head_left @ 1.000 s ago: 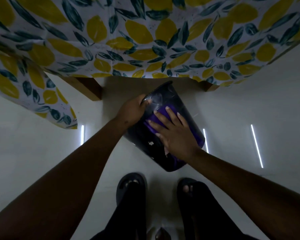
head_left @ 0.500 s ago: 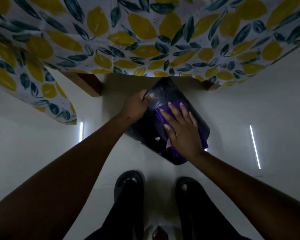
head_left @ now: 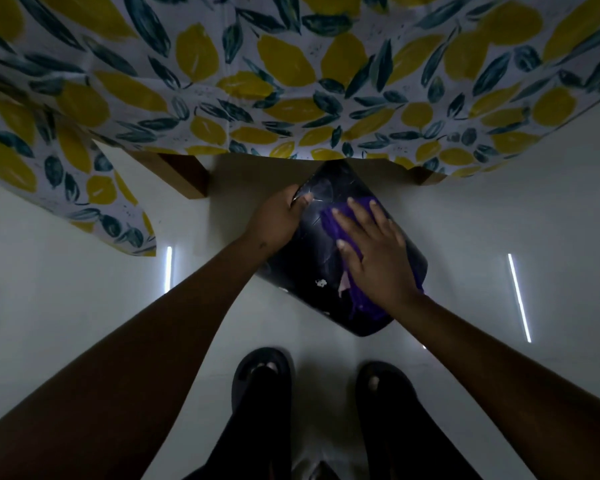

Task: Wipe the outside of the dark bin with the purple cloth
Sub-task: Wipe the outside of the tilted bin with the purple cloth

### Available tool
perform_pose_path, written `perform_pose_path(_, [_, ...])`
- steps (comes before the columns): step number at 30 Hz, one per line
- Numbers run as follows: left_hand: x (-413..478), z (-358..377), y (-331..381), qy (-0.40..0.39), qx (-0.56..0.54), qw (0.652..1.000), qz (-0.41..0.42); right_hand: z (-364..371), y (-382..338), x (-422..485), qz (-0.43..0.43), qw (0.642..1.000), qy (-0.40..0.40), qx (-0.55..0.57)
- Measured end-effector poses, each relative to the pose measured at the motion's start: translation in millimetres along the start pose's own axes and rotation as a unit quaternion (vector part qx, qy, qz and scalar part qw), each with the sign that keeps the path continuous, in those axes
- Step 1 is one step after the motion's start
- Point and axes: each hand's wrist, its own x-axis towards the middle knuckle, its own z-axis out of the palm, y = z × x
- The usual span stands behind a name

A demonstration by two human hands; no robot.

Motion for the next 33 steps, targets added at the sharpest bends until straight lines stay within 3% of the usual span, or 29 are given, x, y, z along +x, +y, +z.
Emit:
perform_pose_path(3, [1, 0, 3, 0.003, 0.015, 1.0, -0.01, -1, 4, 9, 0.073, 0.994, 0.018, 0.079])
perform_pose_path(5, [5, 1, 5, -0.002, 0.015, 1.0, -0.016, 0, 2, -1, 0.071, 0.996, 0.019, 0.041])
perform_pose_path(10, [9, 1, 3, -0.01, 0.0, 1.0, -0.028, 17, -13, -48, -0.16, 0.976, -0.047, -0.143])
perform_pose_path(12, [8, 1, 5, -0.017, -0.007, 0.999, -0.026, 17, -12, -46, -0.192, 0.965, -0.064, -0.166])
perform_pose_path(19, [5, -7, 0, -0.064, -0.026, 0.997, -0.026, -1, -33, 1, -0.138, 0.986, -0.036, -0.09])
perform_pose_path(24, [7, -4, 6, -0.051, -0.004, 0.998, -0.039, 12, -14, -38, -0.135, 0.981, -0.024, -0.136])
perform_pose_path(27, [11, -4, 12, -0.044, 0.0, 0.999, -0.03, 20, 5, -72, -0.147, 0.972, -0.059, -0.175])
perform_pose_path(33, [15, -3, 16, -0.061, -0.002, 0.998, -0.035, -1, -11, -27, -0.134, 0.978, -0.061, -0.15])
